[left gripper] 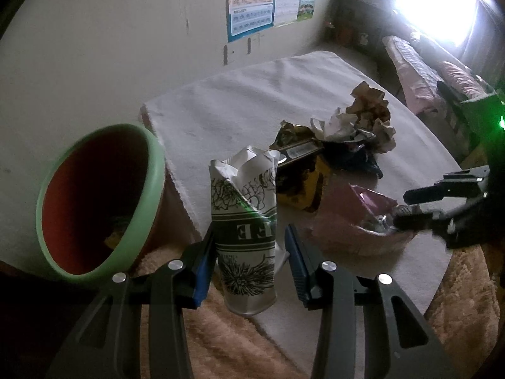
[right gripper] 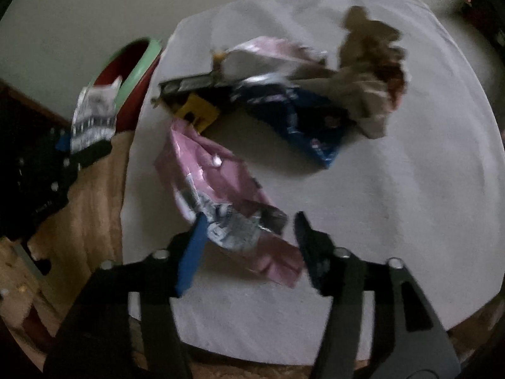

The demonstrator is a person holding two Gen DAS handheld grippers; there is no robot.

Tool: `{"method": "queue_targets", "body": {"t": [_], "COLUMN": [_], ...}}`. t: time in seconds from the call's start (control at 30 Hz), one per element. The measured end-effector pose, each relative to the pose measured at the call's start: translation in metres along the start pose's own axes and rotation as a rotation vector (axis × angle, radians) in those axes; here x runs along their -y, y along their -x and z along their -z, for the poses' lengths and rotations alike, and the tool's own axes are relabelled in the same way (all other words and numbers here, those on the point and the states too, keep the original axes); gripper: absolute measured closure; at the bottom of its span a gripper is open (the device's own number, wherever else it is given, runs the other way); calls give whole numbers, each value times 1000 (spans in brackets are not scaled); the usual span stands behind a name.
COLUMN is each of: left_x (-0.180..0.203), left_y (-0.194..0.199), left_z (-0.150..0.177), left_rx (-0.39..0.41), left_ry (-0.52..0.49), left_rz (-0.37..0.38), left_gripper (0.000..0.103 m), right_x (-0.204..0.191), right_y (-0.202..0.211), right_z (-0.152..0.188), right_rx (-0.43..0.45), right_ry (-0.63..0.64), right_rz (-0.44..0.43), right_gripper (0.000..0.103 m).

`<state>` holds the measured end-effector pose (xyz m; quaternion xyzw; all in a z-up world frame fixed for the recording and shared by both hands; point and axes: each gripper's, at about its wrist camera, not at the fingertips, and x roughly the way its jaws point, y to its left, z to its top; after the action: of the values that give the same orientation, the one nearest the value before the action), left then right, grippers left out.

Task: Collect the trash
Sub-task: 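Grasp the pink snack bag with the right tool while the left tool holds the cup, then carry the paper cup and pink bag over the green bucket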

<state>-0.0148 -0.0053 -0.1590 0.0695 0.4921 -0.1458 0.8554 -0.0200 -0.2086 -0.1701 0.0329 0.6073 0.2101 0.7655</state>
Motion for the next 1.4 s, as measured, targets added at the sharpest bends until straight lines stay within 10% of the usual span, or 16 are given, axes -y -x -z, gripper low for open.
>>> {"method": "queue_targets", "body": {"t": [0.37,1.03,1.4], "left_x": [0,-30,-53], "left_y": [-2,62,87], "left_z": [0,-44,-57], "left_rx": [-6,208,281], "left_ry": [-1,57,106], "left_rz": [-20,-120,-119], "left_gripper": [62,62,62], "right_x": [-27,-50,-75], "right_y": [-23,87,102], "right_z": [15,-4,-33], "right_rx": [-80,407,459], "right_ry": [78,-196,-168], "right_rz": [-46,-30,-29], "right_gripper": [63,65,65]}}
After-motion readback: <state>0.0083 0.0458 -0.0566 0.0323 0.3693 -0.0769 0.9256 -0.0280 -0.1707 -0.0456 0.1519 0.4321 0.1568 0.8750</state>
